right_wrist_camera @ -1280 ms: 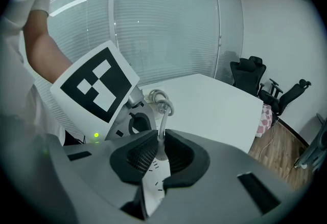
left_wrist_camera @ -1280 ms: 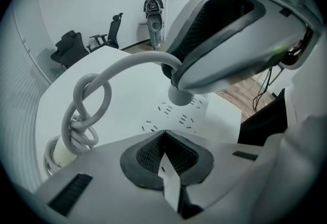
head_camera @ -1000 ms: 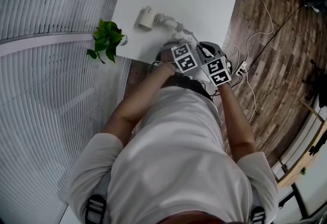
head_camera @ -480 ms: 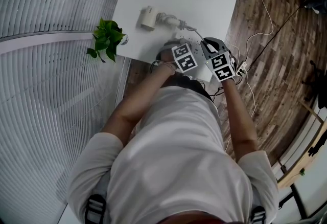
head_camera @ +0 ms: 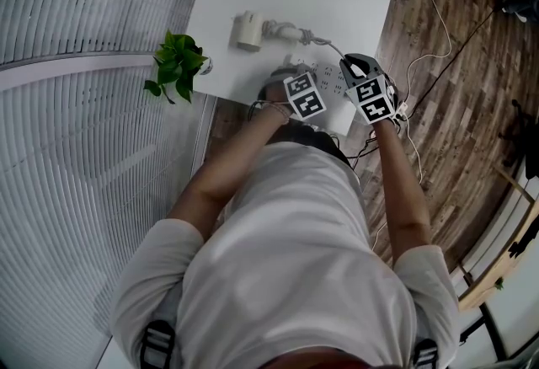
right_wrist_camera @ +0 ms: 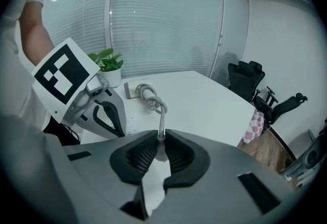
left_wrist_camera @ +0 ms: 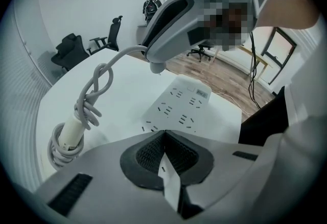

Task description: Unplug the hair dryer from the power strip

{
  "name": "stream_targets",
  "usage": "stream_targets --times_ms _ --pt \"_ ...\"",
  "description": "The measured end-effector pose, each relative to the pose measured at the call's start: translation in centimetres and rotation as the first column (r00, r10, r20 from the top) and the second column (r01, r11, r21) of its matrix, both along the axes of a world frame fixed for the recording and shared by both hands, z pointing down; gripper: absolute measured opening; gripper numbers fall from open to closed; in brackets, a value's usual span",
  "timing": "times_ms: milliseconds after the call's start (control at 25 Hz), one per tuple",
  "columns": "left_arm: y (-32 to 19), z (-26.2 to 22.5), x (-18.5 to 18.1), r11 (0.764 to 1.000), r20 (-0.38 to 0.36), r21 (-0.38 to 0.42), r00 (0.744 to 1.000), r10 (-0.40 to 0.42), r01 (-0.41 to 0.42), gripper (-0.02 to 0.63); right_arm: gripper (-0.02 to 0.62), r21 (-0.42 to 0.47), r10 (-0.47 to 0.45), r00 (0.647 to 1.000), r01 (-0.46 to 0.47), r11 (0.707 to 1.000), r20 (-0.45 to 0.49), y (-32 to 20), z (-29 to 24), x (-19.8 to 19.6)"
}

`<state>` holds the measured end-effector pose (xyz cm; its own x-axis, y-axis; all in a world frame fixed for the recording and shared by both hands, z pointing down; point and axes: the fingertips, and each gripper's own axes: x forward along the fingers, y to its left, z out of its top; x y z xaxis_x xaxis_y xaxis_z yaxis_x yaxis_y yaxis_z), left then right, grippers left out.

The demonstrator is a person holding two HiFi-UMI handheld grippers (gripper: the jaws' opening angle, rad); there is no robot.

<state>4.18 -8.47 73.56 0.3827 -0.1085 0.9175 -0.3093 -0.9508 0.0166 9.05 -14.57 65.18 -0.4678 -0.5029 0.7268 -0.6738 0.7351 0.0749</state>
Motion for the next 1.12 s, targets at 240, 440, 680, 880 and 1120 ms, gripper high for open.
stream_targets --times_ms 240,440,680,880,1120 --pt "0.1 0.1 0.0 1.000 -0.003 -0.002 1.000 0.005 -0.005 0.032 0.060 0.013 -0.003 1.000 0.004 1.000 -0.022 -1.0 -0.2 0.4" --pt "0.1 0.0 -0.1 1.000 -0.006 -0.003 1.000 0.000 0.000 0.032 0.060 0.008 -0.012 1.000 0.012 1.000 -0.029 -1.1 0.2 0.5" --pt "0.0 0.0 0.0 1.000 -0.008 -0.006 1.000 0.001 -0.001 0.032 0.061 -0.015 -0.008 0.999 0.007 1.000 -0.038 -1.1 1.2 1.0" --pt "0.0 0.1 -0.1 1.000 -0.007 -0.007 1.000 0.004 -0.004 0.032 0.060 -0.036 -0.007 0.999 0.006 0.999 -0.051 -1.0 2.6 1.4" --pt "0.0 0.2 -0.1 1.000 -0.010 -0.005 1.000 0.004 -0.004 0.032 0.061 -0.054 -0.016 0.998 0.012 0.998 -0.061 -0.9 4.0 1.6"
